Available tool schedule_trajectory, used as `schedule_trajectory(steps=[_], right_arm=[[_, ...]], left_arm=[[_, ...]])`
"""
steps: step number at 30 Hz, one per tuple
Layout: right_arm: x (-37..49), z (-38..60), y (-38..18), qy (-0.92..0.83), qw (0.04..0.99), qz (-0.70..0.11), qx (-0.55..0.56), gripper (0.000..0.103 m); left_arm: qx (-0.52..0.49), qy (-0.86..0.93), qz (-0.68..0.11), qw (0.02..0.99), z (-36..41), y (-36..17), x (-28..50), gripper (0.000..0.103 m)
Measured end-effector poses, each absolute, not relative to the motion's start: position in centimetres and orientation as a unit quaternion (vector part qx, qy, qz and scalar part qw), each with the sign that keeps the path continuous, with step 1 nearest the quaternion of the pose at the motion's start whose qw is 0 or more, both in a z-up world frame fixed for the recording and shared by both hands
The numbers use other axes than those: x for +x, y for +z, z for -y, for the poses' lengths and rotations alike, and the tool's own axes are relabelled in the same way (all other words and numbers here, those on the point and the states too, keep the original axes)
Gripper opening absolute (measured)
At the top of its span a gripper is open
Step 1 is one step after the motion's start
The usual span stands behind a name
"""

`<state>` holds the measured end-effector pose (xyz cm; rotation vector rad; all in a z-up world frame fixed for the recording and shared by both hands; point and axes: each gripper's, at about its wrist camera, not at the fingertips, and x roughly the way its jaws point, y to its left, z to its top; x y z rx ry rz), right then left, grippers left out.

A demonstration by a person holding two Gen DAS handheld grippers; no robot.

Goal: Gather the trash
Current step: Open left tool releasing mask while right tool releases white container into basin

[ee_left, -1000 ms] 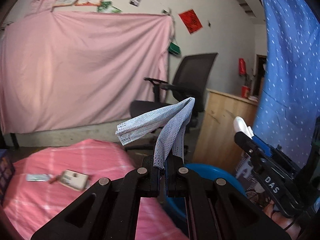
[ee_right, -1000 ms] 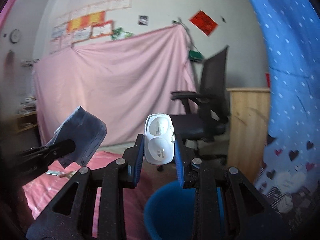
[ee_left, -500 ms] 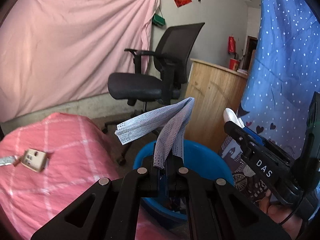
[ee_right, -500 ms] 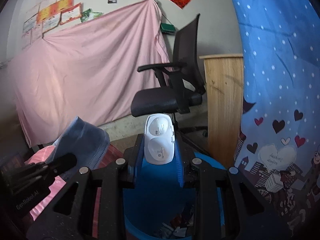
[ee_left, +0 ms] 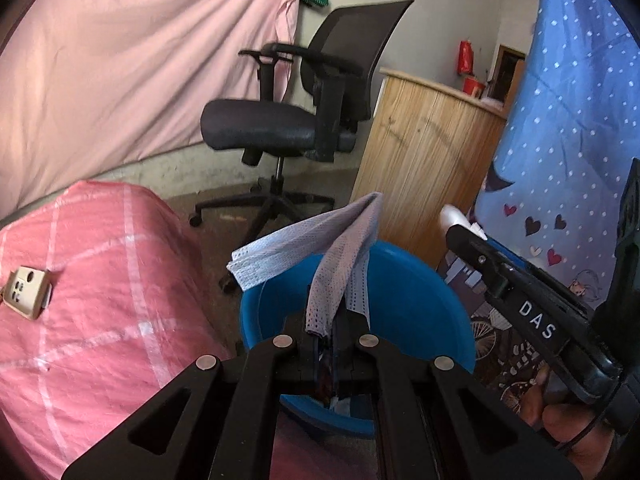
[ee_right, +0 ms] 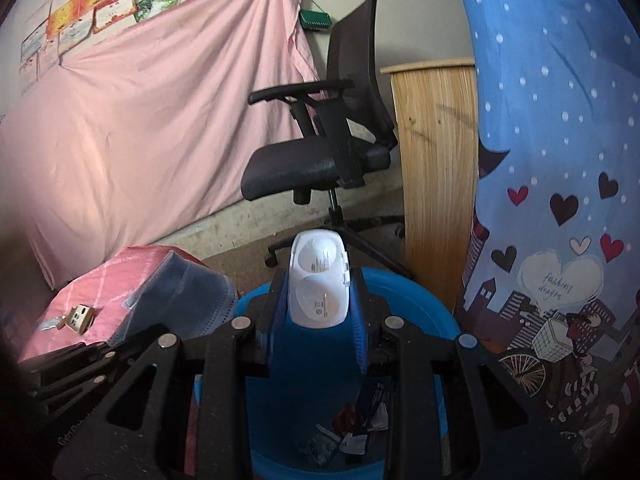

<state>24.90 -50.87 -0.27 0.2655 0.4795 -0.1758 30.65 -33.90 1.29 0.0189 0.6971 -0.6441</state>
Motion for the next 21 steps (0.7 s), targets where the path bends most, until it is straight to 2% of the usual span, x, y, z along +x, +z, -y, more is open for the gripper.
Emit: schedule_trajectory(steps=[2, 4, 5, 21], right_arm=[[25.1, 51.2, -0.6, -0.087, 0.956, -0.243, 0.136, 0.055], [25.4, 51.5, -0.8, -0.088, 0.955, -0.248, 0.139, 0.055], [25.4, 51.6, -0.9, -0.089, 0.954, -0.249, 0.14, 0.055], [25.2, 49.8, 0.2, -0.075, 0.965, -0.217, 0.124, 0.059]], left_arm=[[0.012, -0.304, -0.35, 0.886, 33.9, 0.7, 31.1, 0.015], [0.0, -0.305, -0.355, 0.883, 33.5, 0.3, 31.3, 0.03], [-0.006, -0.305, -0.355, 0.884, 33.2, 0.1, 31.4, 0.032], [-0.04, -0.259, -0.321, 0.91, 28.5, 2.2, 31.8, 0.032]])
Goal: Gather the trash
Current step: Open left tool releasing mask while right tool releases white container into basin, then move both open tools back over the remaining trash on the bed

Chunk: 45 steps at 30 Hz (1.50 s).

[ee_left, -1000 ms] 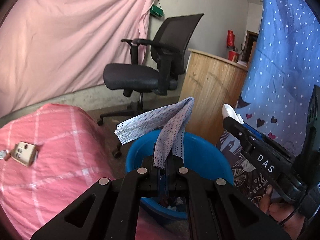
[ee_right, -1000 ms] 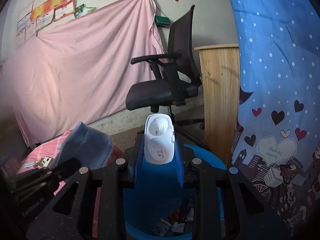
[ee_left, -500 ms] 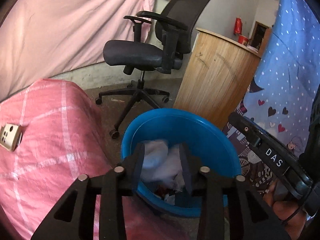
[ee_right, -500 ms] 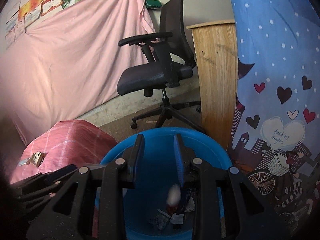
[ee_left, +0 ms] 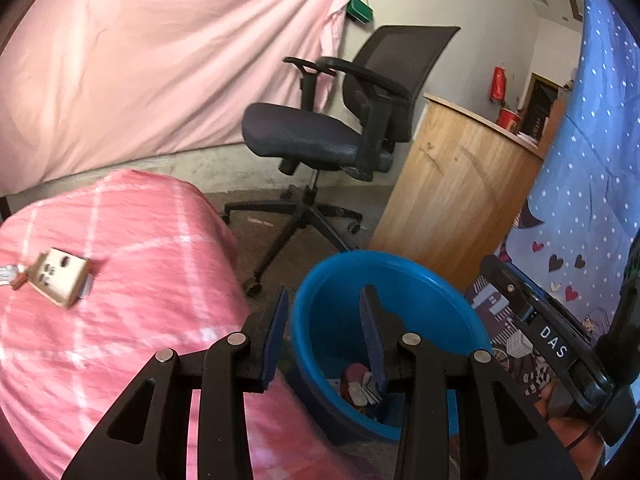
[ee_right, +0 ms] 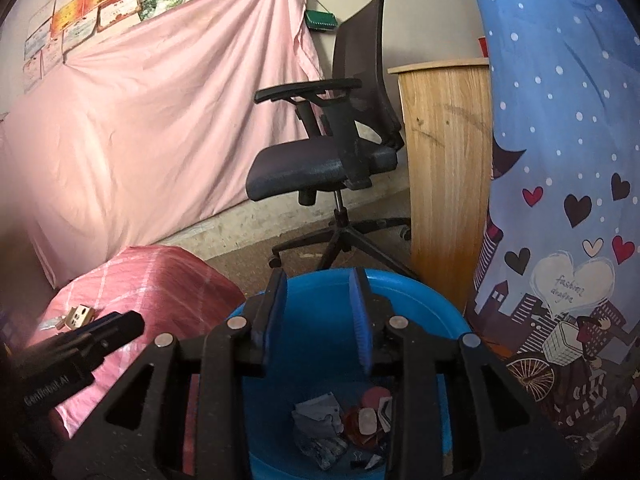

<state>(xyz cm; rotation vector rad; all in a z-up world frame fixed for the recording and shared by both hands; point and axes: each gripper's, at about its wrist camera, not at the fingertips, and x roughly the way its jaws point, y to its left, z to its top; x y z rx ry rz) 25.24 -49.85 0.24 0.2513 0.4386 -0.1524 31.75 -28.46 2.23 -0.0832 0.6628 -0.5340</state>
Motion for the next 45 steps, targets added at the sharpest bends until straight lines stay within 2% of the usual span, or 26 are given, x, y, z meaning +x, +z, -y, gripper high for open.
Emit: schedule_trajectory(steps=[6, 20, 25, 28, 32, 35, 38, 40, 42, 45], right_arm=[[24.9, 48.9, 1.0, -0.074, 0.972, -0.19, 0.115, 0.065], [25.5, 47.8, 1.2, -0.109, 0.974, -0.18, 0.084, 0.074], [25.7, 46.3, 2.2, -0.099, 0.979, -0.164, 0.073, 0.084], [25.4, 45.5, 2.8, -0.093, 0.981, -0.151, 0.078, 0.093], [25.2, 44.2, 4.0, -0.076, 0.984, -0.13, 0.093, 0.102], [25.1, 42.9, 4.8, -0.057, 0.986, -0.112, 0.107, 0.103], [25.1, 41.0, 5.4, -0.033, 0.988, -0.095, 0.118, 0.103], [25.2, 39.8, 5.7, -0.013, 0.988, -0.089, 0.124, 0.103], [25.3, 38.4, 6.0, 0.009, 0.989, -0.079, 0.126, 0.103], [25.3, 36.4, 6.4, 0.034, 0.989, -0.066, 0.124, 0.103]], left_arm=[[-0.035, -0.217, -0.308, 0.925, 26.4, 2.7, 31.2, 0.033], [-0.044, -0.186, -0.309, 0.932, 23.5, 1.7, 31.7, 0.033], [-0.065, -0.168, -0.303, 0.936, 21.7, 2.9, 32.3, 0.034], [-0.069, -0.157, -0.288, 0.942, 20.2, 3.9, 31.9, 0.042], [-0.069, -0.133, -0.266, 0.952, 17.8, 5.3, 30.9, 0.048], [-0.072, -0.107, -0.248, 0.96, 15.7, 6.4, 30.0, 0.054], [-0.083, -0.078, -0.227, 0.967, 13.0, 7.3, 28.7, 0.07], [-0.083, -0.056, -0.212, 0.972, 11.2, 7.7, 27.8, 0.086], [-0.08, -0.029, -0.197, 0.977, 9.7, 7.9, 27.0, 0.095], [-0.079, 0.003, -0.175, 0.981, 7.2, 7.8, 25.7, 0.098]])
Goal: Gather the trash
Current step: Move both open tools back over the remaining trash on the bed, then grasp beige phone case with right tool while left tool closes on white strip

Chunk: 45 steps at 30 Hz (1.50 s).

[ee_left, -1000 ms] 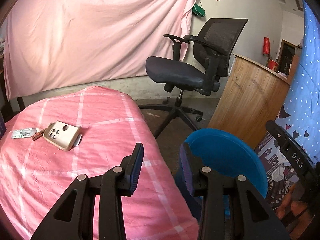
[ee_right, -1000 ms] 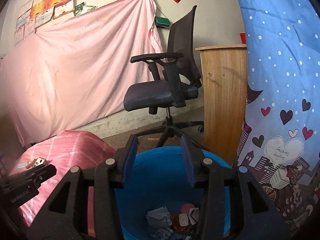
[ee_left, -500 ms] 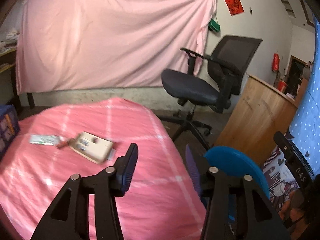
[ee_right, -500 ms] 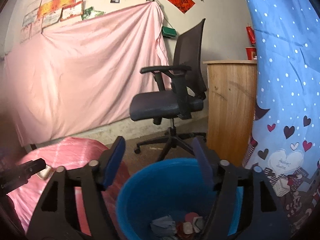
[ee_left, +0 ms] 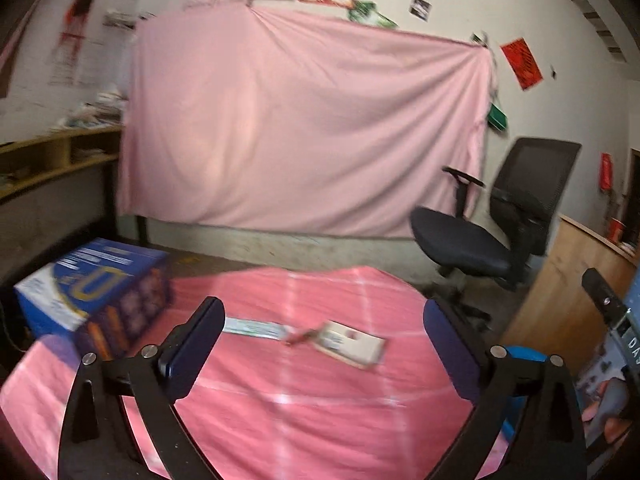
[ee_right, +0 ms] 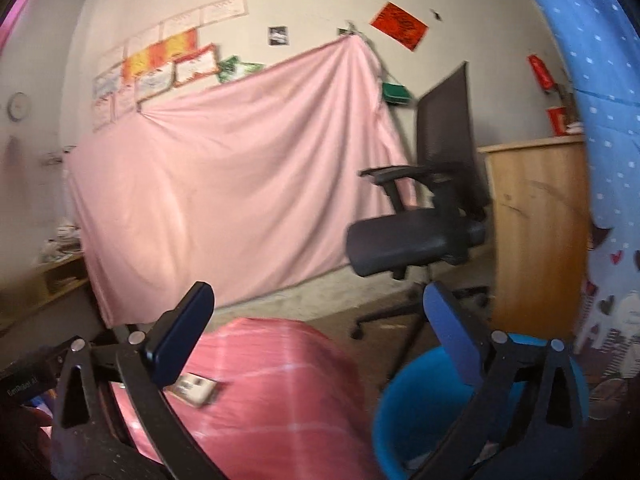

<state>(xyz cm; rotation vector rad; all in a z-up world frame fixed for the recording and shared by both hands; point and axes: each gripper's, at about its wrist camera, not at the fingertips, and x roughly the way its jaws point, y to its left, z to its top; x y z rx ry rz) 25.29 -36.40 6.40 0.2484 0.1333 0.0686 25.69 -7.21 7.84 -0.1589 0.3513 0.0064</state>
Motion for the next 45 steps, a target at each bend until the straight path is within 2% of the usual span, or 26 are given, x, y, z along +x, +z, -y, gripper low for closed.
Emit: schedule_trajectory(steps=[9, 21, 29, 35, 38, 39, 43, 45], right_arm=[[25.1, 30.2, 6.5, 0.102, 0.992, -0.036, 0.066, 0.103], [26.3, 26.2, 4.6, 0.125, 0.99, -0.067, 0.018, 0.103], [30.5, 24.1, 1.7, 0.121, 0.978, -0.17, -0.01, 0.103], [33.5, 22.1, -0.4, 0.111, 0.964, -0.239, -0.025, 0.103], [34.7, 21.0, -1.3, 0.109, 0.957, -0.267, -0.045, 0.098], [35.0, 20.7, -1.6, 0.109, 0.954, -0.275, -0.05, 0.093], [36.2, 20.2, -2.7, 0.111, 0.942, -0.311, -0.065, 0.08], [36.9, 20.3, -3.2, 0.111, 0.936, -0.328, -0.062, 0.078]], left_arm=[[-0.056, 0.062, -0.145, 0.986, 2.8, 6.0, 24.0, 0.099], [-0.033, 0.075, -0.123, 0.989, 1.3, 3.0, 24.3, 0.099], [-0.03, 0.061, -0.172, 0.983, 0.9, 0.9, 28.6, 0.099], [-0.028, 0.069, -0.263, 0.962, 0.2, -1.2, 33.3, 0.099], [-0.038, 0.067, -0.285, 0.955, -0.3, -1.7, 34.9, 0.094], [-0.043, 0.064, -0.292, 0.953, -0.5, -1.9, 35.6, 0.092], [-0.06, 0.047, -0.312, 0.947, -0.9, -2.7, 37.4, 0.078], [-0.068, 0.039, -0.325, 0.943, -1.0, -3.1, 38.3, 0.071]])
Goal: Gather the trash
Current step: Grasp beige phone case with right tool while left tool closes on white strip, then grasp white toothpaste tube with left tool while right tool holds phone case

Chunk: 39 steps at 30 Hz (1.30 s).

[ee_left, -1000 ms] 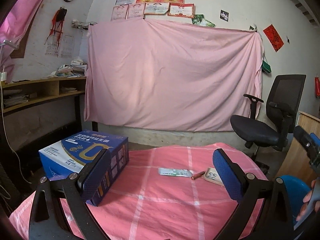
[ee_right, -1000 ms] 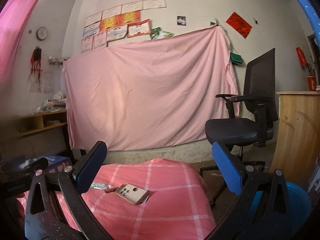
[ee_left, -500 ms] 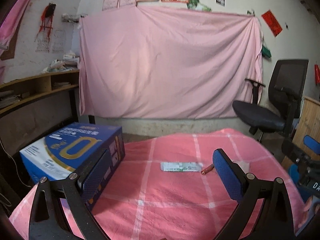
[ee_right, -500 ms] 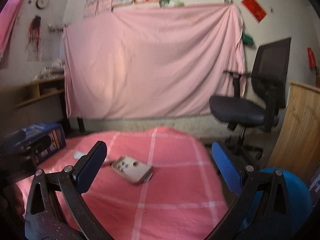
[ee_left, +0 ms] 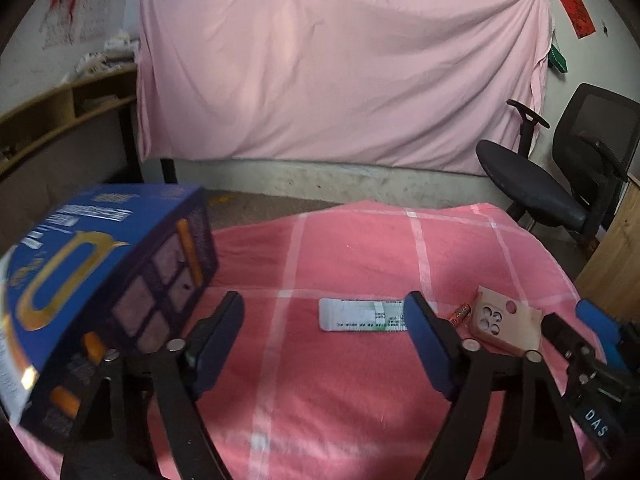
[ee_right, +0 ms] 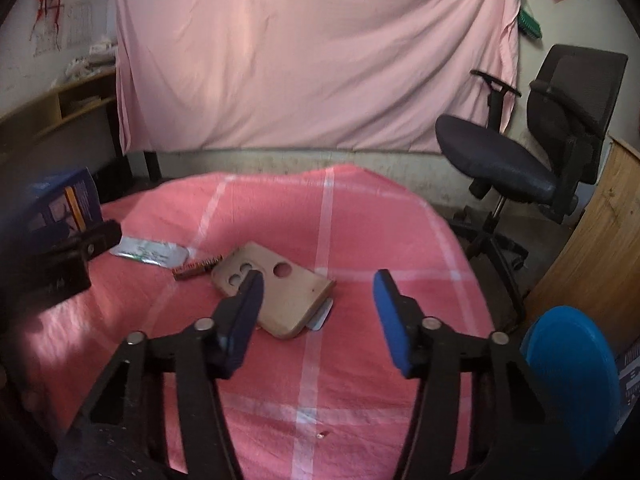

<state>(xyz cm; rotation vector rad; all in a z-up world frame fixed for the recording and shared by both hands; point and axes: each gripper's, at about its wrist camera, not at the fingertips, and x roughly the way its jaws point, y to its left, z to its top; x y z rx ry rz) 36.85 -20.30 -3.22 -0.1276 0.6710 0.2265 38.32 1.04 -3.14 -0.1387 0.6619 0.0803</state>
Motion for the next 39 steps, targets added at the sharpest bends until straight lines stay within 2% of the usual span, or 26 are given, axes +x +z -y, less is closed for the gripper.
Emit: schedule_trajectory(steps=[4, 9, 11, 14, 16, 19, 20, 24, 30, 39], right_arm=[[38.2, 20.3, -4.1, 0.115, 0.924, -0.361, -0.052, 0.068], [39.1, 20.8, -5.0, 0.133, 0.91, -0.391, -0.033, 0.065], [39.2, 21.2, -5.1, 0.137, 0.908, -0.395, -0.023, 0.065], [39.1, 21.0, -5.1, 0.142, 0.906, -0.398, -0.022, 0.065], [39.0, 20.6, -5.0, 0.147, 0.905, -0.397, -0.025, 0.06], [38.8, 20.2, -4.9, 0.151, 0.906, -0.395, -0.033, 0.054], [38.6, 20.2, -4.9, 0.152, 0.906, -0.393, -0.034, 0.053], [38.3, 20.4, -4.7, 0.153, 0.91, -0.385, -0.031, 0.037], [37.3, 20.6, -4.0, 0.166, 0.917, -0.362, -0.022, 0.027], [33.5, 21.3, -1.5, 0.189, 0.944, -0.268, -0.026, 0.027]], left_arm=[[-0.082, 0.03, -0.365, 0.927, -1.1, -4.0, 39.9, 0.054], [-0.108, 0.016, -0.376, 0.92, -1.9, -4.1, 40.6, 0.052], [-0.121, 0.014, -0.378, 0.918, -2.3, -3.9, 40.7, 0.046], [-0.128, 0.006, -0.376, 0.918, -2.6, -3.6, 40.7, 0.031], [-0.124, 0.002, -0.376, 0.918, -2.5, -3.5, 40.7, 0.013], [-0.118, -0.004, -0.379, 0.918, -2.1, -3.4, 40.6, 0.0], [-0.117, -0.01, -0.38, 0.918, -2.0, -3.4, 40.5, 0.0], [-0.111, -0.016, -0.369, 0.923, -1.6, -3.1, 40.1, 0.0], [-0.13, -0.009, -0.331, 0.935, -2.0, -2.1, 37.2, 0.0], [-0.119, 0.019, -0.265, 0.957, -1.5, 0.7, 32.4, 0.0]])
